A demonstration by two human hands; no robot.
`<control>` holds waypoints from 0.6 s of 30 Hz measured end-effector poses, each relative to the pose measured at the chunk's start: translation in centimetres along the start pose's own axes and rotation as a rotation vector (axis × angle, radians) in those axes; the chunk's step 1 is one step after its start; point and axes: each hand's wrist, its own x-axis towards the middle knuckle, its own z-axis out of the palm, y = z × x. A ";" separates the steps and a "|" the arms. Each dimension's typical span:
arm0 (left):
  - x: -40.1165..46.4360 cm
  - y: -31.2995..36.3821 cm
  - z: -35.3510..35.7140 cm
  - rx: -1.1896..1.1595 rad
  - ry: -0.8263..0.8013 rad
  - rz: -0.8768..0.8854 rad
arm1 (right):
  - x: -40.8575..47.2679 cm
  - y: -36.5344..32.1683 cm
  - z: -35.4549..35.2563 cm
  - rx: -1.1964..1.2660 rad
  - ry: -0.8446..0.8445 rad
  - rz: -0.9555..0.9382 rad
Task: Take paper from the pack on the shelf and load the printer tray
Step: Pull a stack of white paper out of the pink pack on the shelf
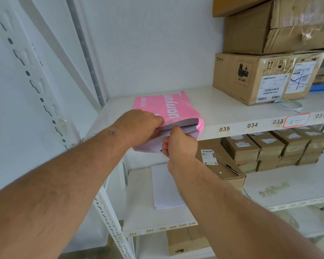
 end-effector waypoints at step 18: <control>2.4 2.5 -0.7 -0.044 -0.071 -0.094 | 2.3 -2.8 -1.6 -0.086 -0.347 0.088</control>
